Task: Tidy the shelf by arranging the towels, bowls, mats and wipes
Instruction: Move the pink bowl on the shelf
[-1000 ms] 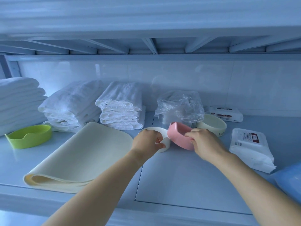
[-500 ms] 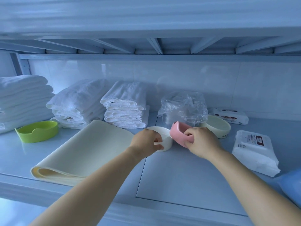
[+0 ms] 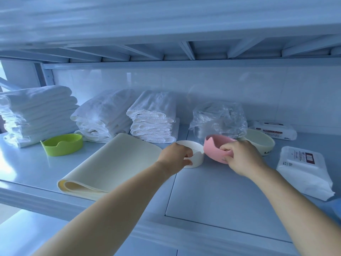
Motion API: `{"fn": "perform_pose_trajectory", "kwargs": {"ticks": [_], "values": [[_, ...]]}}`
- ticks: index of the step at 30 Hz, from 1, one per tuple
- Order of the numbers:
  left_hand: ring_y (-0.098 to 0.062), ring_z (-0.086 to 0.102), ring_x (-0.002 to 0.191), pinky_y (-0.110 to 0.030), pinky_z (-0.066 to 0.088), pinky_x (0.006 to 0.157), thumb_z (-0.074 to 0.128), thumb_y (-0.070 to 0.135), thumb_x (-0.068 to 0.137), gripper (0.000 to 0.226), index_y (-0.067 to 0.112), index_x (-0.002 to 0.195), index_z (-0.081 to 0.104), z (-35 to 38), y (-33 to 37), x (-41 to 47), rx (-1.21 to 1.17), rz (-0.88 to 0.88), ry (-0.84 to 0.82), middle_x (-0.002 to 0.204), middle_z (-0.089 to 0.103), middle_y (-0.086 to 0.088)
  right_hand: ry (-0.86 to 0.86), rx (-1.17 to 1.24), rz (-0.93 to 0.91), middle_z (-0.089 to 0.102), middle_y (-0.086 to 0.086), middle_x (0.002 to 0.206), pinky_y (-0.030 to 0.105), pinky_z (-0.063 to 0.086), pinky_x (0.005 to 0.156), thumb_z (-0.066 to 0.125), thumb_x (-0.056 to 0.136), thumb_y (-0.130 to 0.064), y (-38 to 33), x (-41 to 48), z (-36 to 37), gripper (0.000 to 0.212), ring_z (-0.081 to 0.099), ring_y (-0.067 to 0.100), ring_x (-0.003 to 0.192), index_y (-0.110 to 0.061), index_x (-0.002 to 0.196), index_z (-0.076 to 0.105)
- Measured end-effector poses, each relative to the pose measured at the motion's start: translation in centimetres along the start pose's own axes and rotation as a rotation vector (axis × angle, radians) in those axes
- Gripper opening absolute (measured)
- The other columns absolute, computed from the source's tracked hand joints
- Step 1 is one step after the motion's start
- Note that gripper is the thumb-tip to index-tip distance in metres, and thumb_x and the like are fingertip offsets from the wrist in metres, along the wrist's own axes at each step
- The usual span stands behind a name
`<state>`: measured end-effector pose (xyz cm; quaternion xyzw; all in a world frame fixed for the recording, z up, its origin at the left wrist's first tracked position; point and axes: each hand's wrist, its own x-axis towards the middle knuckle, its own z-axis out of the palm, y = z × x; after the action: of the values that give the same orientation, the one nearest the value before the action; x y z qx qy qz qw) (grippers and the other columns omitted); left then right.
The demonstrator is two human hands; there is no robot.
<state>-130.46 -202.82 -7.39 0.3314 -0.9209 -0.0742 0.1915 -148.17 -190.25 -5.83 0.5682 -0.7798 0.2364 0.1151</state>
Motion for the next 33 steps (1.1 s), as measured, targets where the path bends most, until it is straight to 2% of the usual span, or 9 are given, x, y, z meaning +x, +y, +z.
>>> {"fn": "perform_pose_trajectory", "kwargs": {"ticks": [6,11,13,16,18,20,24,28,33], "values": [[-0.02,0.053,0.098,-0.025,0.039,0.071,0.061,0.033,0.086,0.023,0.023,0.106,0.064,0.1,-0.1,-0.3,0.02,0.006,0.033,0.106,0.063,0.003,-0.005,0.002,0.016,0.064,0.011,0.082,0.035,0.046,0.066,0.064,0.079,-0.012,0.4,-0.9,-0.1,0.009,0.055,0.033,0.084,-0.018,0.084,0.067],[-0.016,0.055,0.102,-0.029,0.048,0.079,0.062,0.034,0.085,0.022,0.024,0.104,0.065,0.4,-0.1,-0.4,-0.019,-0.025,0.052,0.106,0.066,0.007,-0.072,-0.026,0.046,0.067,0.001,0.108,0.033,0.049,0.078,0.062,0.082,-0.013,0.8,-1.6,0.1,0.027,0.056,0.027,0.102,-0.027,0.103,0.068],[-0.016,0.055,0.104,-0.028,0.045,0.084,0.061,0.034,0.084,0.025,0.026,0.107,0.062,0.5,0.0,-0.3,-0.007,-0.002,0.072,0.106,0.065,0.009,-0.094,-0.052,0.044,0.066,-0.001,0.112,0.029,0.047,0.076,0.061,0.083,-0.012,0.8,-2.0,0.4,0.029,0.056,0.025,0.105,-0.027,0.108,0.067],[-0.015,0.052,0.106,-0.03,0.038,0.09,0.061,0.039,0.081,0.032,0.03,0.112,0.057,0.7,0.4,0.0,0.004,0.046,0.133,0.108,0.061,0.011,-0.109,-0.093,0.039,0.068,0.004,0.097,0.032,0.047,0.067,0.056,0.08,-0.008,0.8,-2.3,0.8,0.024,0.056,0.027,0.091,-0.025,0.093,0.068],[-0.016,0.05,0.107,-0.031,0.036,0.092,0.06,0.041,0.08,0.037,0.031,0.116,0.055,0.8,0.8,0.3,0.002,0.075,0.15,0.112,0.059,0.011,-0.12,-0.1,0.036,0.067,0.005,0.092,0.034,0.05,0.066,0.054,0.076,-0.008,0.8,-2.4,0.8,0.024,0.057,0.028,0.089,-0.022,0.089,0.067],[-0.018,0.05,0.108,-0.031,0.037,0.091,0.058,0.043,0.081,0.037,0.033,0.117,0.054,0.9,1.4,0.5,-0.015,0.114,0.156,0.112,0.059,0.011,-0.145,-0.089,0.017,0.068,0.001,0.093,0.034,0.051,0.068,0.053,0.076,-0.009,0.6,-2.4,0.5,0.025,0.058,0.027,0.092,-0.023,0.09,0.067],[-0.016,0.052,0.105,-0.025,0.031,0.077,0.056,0.042,0.084,0.033,0.034,0.116,0.054,1.1,2.5,1.3,-0.031,0.202,0.158,0.111,0.057,0.01,-0.099,-0.005,0.013,0.064,-0.01,0.115,0.033,0.048,0.085,0.061,0.079,-0.017,0.0,-2.7,-0.5,0.033,0.056,0.016,0.109,-0.026,0.11,0.067],[-0.017,0.053,0.103,-0.025,0.034,0.073,0.057,0.042,0.084,0.032,0.031,0.114,0.056,1.0,3.3,2.4,-0.127,0.275,0.138,0.108,0.059,0.008,-0.019,-0.004,0.049,0.064,-0.005,0.105,0.033,0.048,0.08,0.066,0.08,-0.026,0.1,-2.7,-1.9,0.023,0.058,0.017,0.098,-0.026,0.103,0.068],[-0.017,0.056,0.099,-0.03,0.046,0.075,0.057,0.041,0.084,0.03,0.029,0.111,0.058,0.3,4.8,4.3,-0.198,0.367,0.115,0.106,0.06,0.009,0.034,-0.037,0.108,0.066,-0.004,0.102,0.038,0.049,0.081,0.065,0.081,-0.031,0.5,-2.7,-4.2,0.019,0.058,0.019,0.098,-0.027,0.1,0.069]]}}
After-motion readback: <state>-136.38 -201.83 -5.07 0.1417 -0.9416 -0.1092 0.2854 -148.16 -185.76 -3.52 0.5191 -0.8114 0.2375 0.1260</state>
